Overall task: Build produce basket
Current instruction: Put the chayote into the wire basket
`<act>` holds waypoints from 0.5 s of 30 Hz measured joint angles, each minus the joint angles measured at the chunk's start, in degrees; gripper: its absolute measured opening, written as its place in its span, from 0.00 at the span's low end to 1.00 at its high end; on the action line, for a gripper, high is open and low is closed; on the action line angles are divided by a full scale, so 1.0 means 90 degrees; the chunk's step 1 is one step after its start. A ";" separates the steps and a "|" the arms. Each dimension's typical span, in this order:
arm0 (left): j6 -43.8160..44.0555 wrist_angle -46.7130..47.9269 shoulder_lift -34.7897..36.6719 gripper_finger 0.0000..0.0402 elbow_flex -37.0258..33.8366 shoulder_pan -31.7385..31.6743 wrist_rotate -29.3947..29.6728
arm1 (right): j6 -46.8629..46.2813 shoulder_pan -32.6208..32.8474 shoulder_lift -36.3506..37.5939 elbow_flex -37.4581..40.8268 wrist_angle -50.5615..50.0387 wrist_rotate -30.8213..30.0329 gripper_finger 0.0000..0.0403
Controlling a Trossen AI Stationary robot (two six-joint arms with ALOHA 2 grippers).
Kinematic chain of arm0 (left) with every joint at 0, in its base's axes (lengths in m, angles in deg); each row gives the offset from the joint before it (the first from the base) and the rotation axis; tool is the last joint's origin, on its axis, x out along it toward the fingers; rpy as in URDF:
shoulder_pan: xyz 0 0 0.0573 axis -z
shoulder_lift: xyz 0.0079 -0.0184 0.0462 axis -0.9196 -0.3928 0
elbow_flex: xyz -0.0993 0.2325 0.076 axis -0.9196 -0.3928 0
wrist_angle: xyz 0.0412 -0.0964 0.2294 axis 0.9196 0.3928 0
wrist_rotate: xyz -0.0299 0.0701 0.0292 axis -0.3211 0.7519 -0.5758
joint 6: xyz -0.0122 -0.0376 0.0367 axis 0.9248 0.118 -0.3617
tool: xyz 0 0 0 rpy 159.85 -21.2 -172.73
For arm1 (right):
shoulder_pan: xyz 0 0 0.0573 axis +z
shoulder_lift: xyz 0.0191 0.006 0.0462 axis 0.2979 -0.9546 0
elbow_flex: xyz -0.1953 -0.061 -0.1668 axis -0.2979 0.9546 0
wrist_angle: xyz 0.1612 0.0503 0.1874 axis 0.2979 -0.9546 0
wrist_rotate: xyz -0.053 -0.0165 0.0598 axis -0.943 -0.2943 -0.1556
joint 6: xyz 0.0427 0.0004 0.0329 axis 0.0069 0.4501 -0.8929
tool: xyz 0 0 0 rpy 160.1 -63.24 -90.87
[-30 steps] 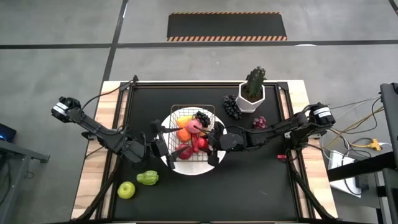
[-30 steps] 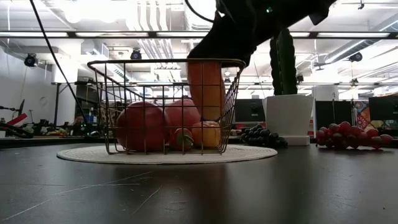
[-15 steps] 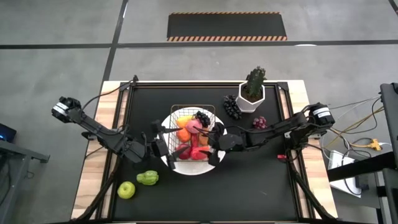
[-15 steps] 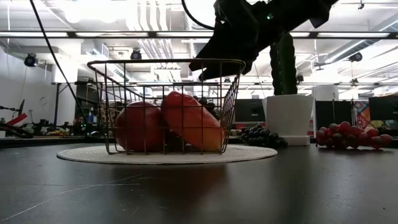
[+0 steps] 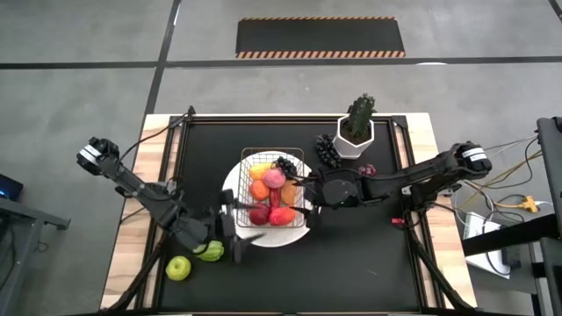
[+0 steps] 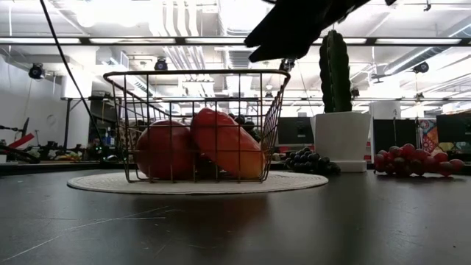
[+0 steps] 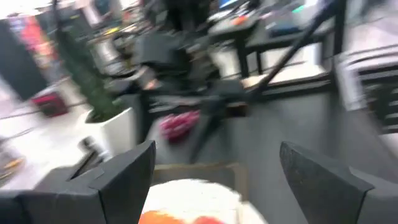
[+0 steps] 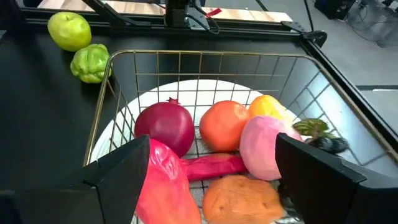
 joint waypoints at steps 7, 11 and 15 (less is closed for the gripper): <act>0.0664 0.0283 0.0004 0.81 0.0284 0.0486 -0.0049 | 0.0184 0.0012 0.0434 0.0005 -0.0243 0.0002 0.81; 0.1917 0.1168 0.0004 0.81 0.0435 0.0503 -0.0039 | 0.0287 0.0017 0.0557 0.0020 -0.0268 0.0002 0.81; 0.3029 0.2120 0.0004 0.81 0.0570 0.0534 -0.0192 | 0.0327 0.0044 0.0596 0.0073 -0.0290 0.0002 0.81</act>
